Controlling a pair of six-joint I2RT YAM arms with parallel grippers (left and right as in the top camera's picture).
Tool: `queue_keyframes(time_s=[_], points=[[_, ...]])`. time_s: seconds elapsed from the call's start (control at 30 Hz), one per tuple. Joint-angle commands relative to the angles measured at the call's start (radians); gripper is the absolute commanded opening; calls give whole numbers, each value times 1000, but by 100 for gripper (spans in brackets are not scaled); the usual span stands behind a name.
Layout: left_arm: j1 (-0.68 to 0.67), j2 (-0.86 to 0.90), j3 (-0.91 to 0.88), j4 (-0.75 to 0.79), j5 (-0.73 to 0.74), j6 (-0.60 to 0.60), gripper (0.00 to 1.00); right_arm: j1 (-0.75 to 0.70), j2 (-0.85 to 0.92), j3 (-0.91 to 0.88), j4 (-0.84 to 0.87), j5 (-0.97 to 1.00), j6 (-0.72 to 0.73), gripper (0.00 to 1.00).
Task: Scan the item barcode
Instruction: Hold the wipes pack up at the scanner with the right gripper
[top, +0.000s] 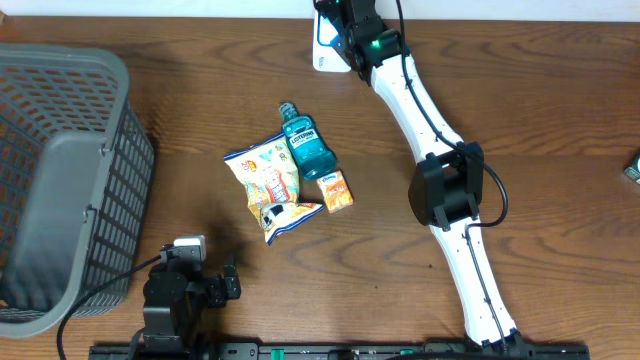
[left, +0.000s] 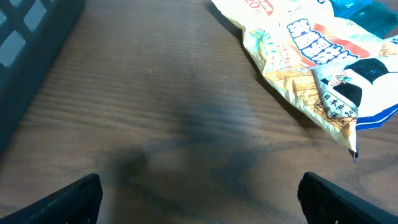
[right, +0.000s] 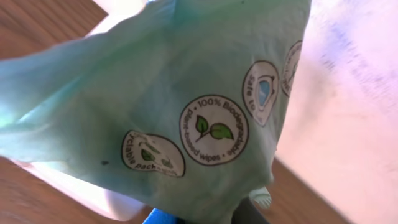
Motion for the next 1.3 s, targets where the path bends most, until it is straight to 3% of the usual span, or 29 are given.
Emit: queue_keyframes(time_s=[0.0,0.33,0.43,0.67,0.97,1.2,1.27], points=[[-3,-3,-4,-23,-13,10,98,6,6,27,14,52,-146,1],[-3,-3,-4,-23,-13,10,98,-10,6,23,31,39,-417,1],[-3,-3,-4,-23,-13,10,98,-14,6,14,56,26,-564,1],[-3,-3,-4,-23,-13,10,98,15,6,-45,153,221,-865,1],[-3,-3,-4,-23,-13,10,98,61,6,-238,422,288,-1163,1],[-3,-3,-4,-23,-12,10,98,74,-17,-252,455,329,-1138,1],[-3,-3,-4,-23,-12,10,98,43,-72,-252,455,333,-1072,1]])
